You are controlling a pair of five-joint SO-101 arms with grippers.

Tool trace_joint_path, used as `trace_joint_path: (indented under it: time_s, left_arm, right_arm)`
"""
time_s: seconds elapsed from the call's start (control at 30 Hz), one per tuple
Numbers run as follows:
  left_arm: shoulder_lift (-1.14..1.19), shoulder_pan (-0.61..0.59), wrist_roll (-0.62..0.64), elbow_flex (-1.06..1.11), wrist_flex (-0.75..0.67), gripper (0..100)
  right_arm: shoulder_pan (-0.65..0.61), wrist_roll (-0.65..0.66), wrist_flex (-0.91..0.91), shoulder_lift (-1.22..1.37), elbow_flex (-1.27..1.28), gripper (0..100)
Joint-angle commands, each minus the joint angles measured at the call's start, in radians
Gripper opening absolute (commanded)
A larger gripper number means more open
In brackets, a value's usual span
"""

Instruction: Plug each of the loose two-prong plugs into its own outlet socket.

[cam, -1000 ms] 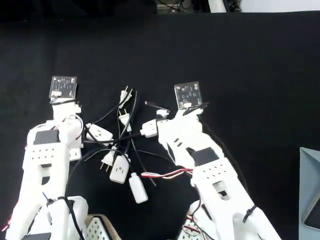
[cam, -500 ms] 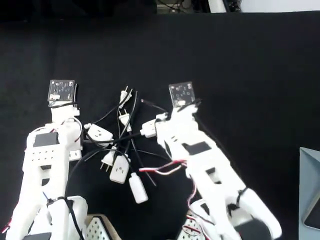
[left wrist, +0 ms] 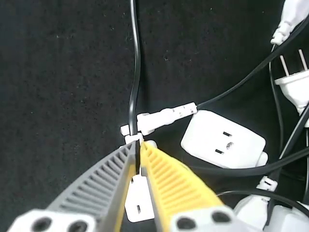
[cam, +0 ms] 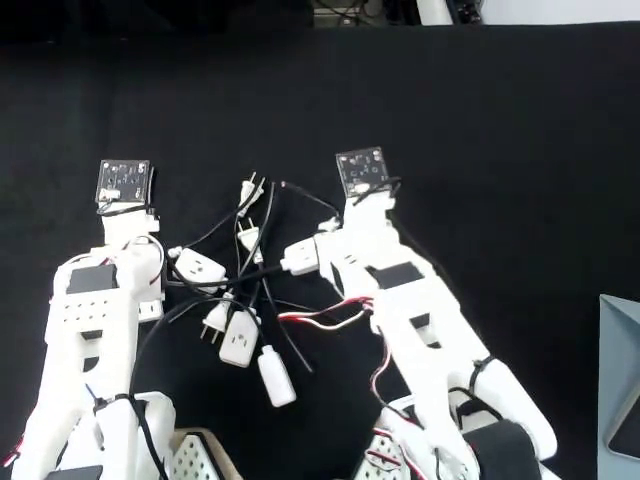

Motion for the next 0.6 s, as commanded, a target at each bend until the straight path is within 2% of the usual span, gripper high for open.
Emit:
trace_joint_path:
  time_s: [0.0,0.37,0.57]
  left_arm:
    - [-0.014,-0.008,0.000,-0.005,-0.018,3]
    - [-0.015,-0.007,0.000,0.002,-0.020,3]
    - [-0.023,-0.008,0.000,0.033,-0.069,3]
  right_arm:
    - [0.009,0.008,0.107,-0.084,-0.079,1.1]
    - [-0.025,0.008,0.087,-0.016,-0.081,1.1]
    - [-0.032,0.009,0.068,0.010,-0.077,1.1]
